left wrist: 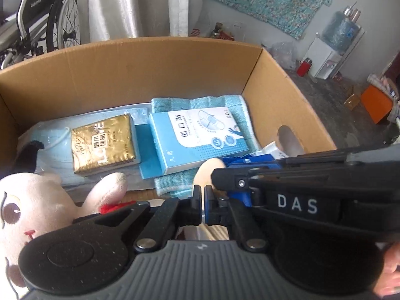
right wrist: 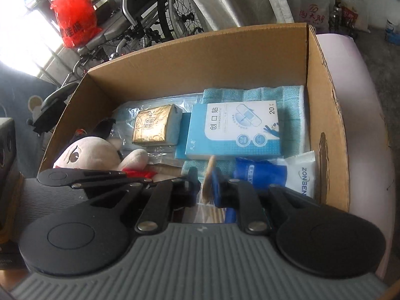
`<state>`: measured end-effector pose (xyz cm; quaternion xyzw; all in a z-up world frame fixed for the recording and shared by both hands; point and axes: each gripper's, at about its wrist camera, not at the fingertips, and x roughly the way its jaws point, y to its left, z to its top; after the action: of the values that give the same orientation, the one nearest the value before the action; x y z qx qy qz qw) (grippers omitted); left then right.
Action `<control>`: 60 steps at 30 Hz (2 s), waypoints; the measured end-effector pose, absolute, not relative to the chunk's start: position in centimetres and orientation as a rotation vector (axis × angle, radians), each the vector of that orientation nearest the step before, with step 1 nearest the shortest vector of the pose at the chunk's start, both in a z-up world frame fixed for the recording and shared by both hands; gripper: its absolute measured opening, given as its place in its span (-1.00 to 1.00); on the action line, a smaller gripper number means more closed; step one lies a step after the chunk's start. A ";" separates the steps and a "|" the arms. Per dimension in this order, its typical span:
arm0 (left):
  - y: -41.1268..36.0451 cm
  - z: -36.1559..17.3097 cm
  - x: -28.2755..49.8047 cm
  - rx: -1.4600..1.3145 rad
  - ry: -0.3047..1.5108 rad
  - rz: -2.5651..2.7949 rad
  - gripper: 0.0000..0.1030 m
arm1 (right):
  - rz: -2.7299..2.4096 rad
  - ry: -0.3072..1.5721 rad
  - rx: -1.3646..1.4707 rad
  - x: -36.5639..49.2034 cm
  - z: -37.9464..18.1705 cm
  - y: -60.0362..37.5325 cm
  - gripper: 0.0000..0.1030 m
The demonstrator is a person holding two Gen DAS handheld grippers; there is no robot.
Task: Organize soft objects
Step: 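Lower the sponge puff into the box and open both grippers, then withdraw both tools and move over the green floral scrunchie, then close both grippers on the green scrunchie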
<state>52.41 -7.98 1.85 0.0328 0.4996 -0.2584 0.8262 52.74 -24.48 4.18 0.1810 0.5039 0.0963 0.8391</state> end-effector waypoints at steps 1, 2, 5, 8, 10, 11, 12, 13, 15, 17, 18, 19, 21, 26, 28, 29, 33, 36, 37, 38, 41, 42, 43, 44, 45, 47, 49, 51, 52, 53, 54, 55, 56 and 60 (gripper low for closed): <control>-8.1 1.8 52.6 0.081 1.074 -0.537 -0.91 | 0.197 1.075 0.376 53.0 3.9 -24.5 -0.76; -8.4 1.8 52.6 0.132 1.065 -0.513 -0.89 | 0.178 1.073 0.353 53.0 3.8 -24.3 -0.75; -9.1 2.0 52.0 0.249 1.031 -0.495 -0.84 | 0.173 1.087 0.344 52.8 3.6 -24.3 -0.76; -9.2 2.0 51.7 0.268 1.039 -0.481 -0.84 | 0.183 1.117 0.367 52.7 3.2 -24.4 -0.79; -8.8 2.0 51.4 0.271 1.040 -0.482 -0.80 | 0.224 1.121 0.406 52.4 2.9 -24.5 -0.90; -8.6 2.2 51.2 0.258 1.037 -0.486 -0.79 | 0.241 1.111 0.422 52.3 2.9 -24.4 -0.91; -8.2 2.4 51.0 0.239 1.031 -0.488 -0.75 | 0.256 1.096 0.429 52.1 3.1 -24.3 -0.92; -7.8 2.6 50.9 0.217 1.024 -0.489 -0.75 | 0.261 1.074 0.430 51.9 3.4 -24.0 -0.93; -7.0 3.3 50.7 0.185 1.010 -0.482 -0.74 | 0.281 1.061 0.444 51.8 3.8 -23.7 -0.96; -6.4 3.8 50.5 0.168 0.987 -0.477 -0.74 | 0.291 1.059 0.483 52.1 4.0 -23.8 -0.96; -6.2 4.0 50.5 0.165 0.982 -0.478 -0.74 | 0.286 1.069 0.502 52.3 3.9 -23.8 -0.96; -6.0 4.2 50.5 0.162 0.980 -0.478 -0.74 | 0.275 1.087 0.519 52.5 3.5 -24.0 -0.96; -5.8 4.3 50.5 0.161 0.988 -0.479 -0.72 | 0.247 1.122 0.548 52.8 2.2 -24.3 -0.94; -5.4 4.8 50.4 0.172 0.971 -0.466 -0.63 | 0.146 1.146 0.351 52.6 3.2 -23.4 -0.67; -5.2 5.2 50.3 0.174 0.962 -0.440 -0.63 | 0.176 1.152 0.268 52.5 4.0 -22.4 -0.52; -4.9 5.5 50.3 0.169 0.954 -0.433 -0.63 | 0.177 1.150 0.244 52.4 4.4 -21.9 -0.45; -3.8 7.0 49.6 0.150 0.931 -0.438 -0.63 | 0.150 1.159 0.238 52.1 4.7 -21.2 -0.44; -2.3 9.0 47.5 0.178 0.877 -0.441 -0.63 | 0.144 1.134 0.276 51.0 5.3 -21.8 -0.49; -1.5 9.8 46.3 0.187 0.853 -0.443 -0.63 | 0.158 1.120 0.286 50.5 5.8 -21.9 -0.50; -0.3 10.8 44.8 0.191 0.827 -0.452 -0.60 | 0.179 1.100 0.301 49.8 6.4 -22.0 -0.51; 4.3 13.5 39.9 0.151 0.779 -0.452 -0.31 | 0.295 1.010 0.360 46.2 9.3 -21.5 -0.51; 6.2 14.0 38.2 0.120 0.774 -0.435 -0.29 | 0.343 0.984 0.371 44.8 10.2 -21.2 -0.51; 8.1 14.2 36.6 0.095 0.772 -0.417 -0.29 | 0.385 0.971 0.378 43.5 10.8 -20.7 -0.50; 10.0 14.1 35.1 0.077 0.779 -0.393 -0.29 | 0.450 0.955 0.394 41.7 11.6 -20.1 -0.49; 11.8 13.7 33.7 0.067 0.783 -0.357 -0.28 | 0.495 0.945 0.408 40.3 11.9 -19.5 -0.48; 14.8 12.2 31.1 0.086 0.795 -0.299 -0.27 | 0.570 0.960 0.406 37.5 12.0 -17.6 -0.47; 17.5 9.7 29.3 0.095 0.834 -0.245 -0.27 | 0.625 0.992 0.389 35.3 11.2 -15.0 -0.47; 20.0 6.8 28.2 0.052 0.904 -0.184 -0.27 | 0.663 1.026 0.355 34.1 10.0 -12.2 -0.47; 21.1 5.5 27.8 0.012 0.927 -0.160 -0.27 | 0.677 1.043 0.332 33.7 9.4 -10.7 -0.47; 22.2 4.5 27.3 -0.033 0.941 -0.147 -0.26 | 0.691 1.069 0.316 33.3 8.5 -8.9 -0.46; 22.8 3.7 27.1 -0.073 0.951 -0.132 -0.25 | 0.699 1.094 0.322 33.3 7.6 -7.4 -0.45; 23.7 2.9 26.8 -0.127 0.959 -0.125 -0.25 | 0.708 1.119 0.326 33.4 6.8 -6.2 -0.42; 24.0 2.3 26.7 -0.160 0.967 -0.128 -0.25 | 0.717 1.149 0.317 33.4 5.9 -4.5 -0.41; 24.3 0.0 26.2 -0.184 0.983 -0.115 -0.55 | 0.737 1.211 0.324 34.1 3.6 0.3 -0.33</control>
<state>26.16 24.34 -0.03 -0.0880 0.4712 -0.0551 0.8759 34.12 0.27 3.55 0.1482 0.5537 0.3371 0.7469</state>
